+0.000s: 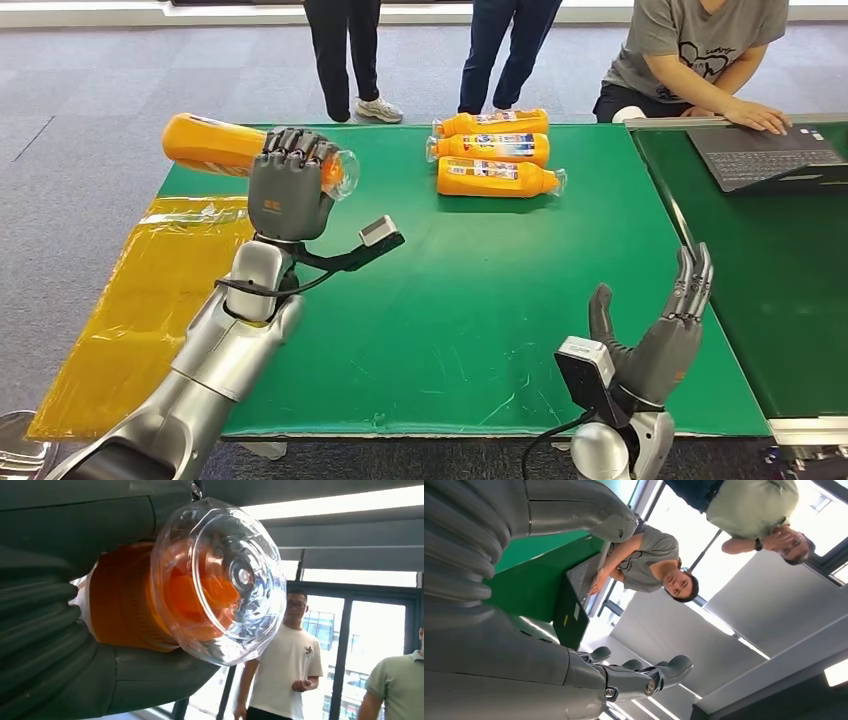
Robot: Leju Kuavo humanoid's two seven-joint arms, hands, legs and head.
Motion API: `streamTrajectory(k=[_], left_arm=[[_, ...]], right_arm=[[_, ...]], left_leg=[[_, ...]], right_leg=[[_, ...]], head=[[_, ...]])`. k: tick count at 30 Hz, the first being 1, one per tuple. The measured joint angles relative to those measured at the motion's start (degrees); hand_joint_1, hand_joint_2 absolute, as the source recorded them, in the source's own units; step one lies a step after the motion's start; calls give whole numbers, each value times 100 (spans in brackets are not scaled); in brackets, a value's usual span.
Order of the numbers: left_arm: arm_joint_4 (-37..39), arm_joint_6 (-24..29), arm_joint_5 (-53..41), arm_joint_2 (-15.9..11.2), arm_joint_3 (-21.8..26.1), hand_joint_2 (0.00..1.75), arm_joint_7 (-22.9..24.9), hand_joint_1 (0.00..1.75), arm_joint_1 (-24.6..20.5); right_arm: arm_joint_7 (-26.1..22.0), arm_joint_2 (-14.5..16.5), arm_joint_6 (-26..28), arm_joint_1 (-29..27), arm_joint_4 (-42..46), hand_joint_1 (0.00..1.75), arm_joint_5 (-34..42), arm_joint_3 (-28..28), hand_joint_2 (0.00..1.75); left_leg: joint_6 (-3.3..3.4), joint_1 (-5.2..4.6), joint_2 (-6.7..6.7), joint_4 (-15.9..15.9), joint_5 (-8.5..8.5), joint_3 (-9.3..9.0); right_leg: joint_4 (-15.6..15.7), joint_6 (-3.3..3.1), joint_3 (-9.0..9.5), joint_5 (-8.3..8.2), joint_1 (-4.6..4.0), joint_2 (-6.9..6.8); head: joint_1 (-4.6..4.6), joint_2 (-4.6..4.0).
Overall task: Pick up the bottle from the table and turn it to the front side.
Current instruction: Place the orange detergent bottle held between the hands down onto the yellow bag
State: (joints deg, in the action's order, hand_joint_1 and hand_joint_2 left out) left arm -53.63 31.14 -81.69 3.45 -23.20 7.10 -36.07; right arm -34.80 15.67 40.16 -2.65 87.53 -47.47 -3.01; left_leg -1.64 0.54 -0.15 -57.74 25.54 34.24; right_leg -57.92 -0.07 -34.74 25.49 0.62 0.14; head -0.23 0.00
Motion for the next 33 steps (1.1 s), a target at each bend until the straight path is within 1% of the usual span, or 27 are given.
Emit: streamTrajectory(k=[2, 7, 11, 14, 19, 28, 33], left_arm=[[-152, -33, -264, -89, -2, 175, 207, 175, 213], [-709, -142, -322, -382, -3, 175, 643, 175, 792], [-1314, -368, -323, -616, -3, 175, 813, 175, 1332], [-1638, -427, -324, -733, -3, 175, 842, 175, 1582], [-1908, -438, -325, -834, -3, 175, 848, 175, 1745], [-2073, -496, -325, -910, -3, 175, 866, 175, 1824], [-2245, -759, -325, -1006, -9, 175, 1087, 175, 2016]], right_arm=[[66, 0, 1, -31, 39, 0, -27, -11, 175], [196, 1, 2, -131, 164, 0, -106, -33, 175], [256, 2, 2, -298, 281, 0, -154, -36, 175], [277, 2, 2, -357, 339, 0, -171, -36, 175], [305, 2, 0, -366, 378, 0, -177, -36, 175], [307, 4, -1, -369, 403, 0, -180, -36, 175], [310, 4, -1, -370, 403, 0, -210, -36, 175]], left_leg=[[0, 0, 1, 0, 1, 0], [1, 0, 6, 0, 4, 0], [0, 0, 5, 1, 9, 1], [0, 0, 5, 1, 9, 4], [1, 0, 5, 1, 9, 3], [0, 0, 5, 1, 8, 1], [0, 0, 7, 1, 9, 1]], right_leg=[[0, 0, 0, 0, 0, 2], [0, 0, -2, 2, 0, 8], [0, -2, -3, 7, -1, 7], [0, -2, -5, 8, -1, 5], [1, -2, -4, 7, 0, 5], [1, -3, -3, 5, -1, 6], [1, -3, -5, 6, -1, 9]], head=[[0, 0], [-1, 0], [-1, 0], [-1, 0], [-1, 0], [-1, 0], [-1, 0]])
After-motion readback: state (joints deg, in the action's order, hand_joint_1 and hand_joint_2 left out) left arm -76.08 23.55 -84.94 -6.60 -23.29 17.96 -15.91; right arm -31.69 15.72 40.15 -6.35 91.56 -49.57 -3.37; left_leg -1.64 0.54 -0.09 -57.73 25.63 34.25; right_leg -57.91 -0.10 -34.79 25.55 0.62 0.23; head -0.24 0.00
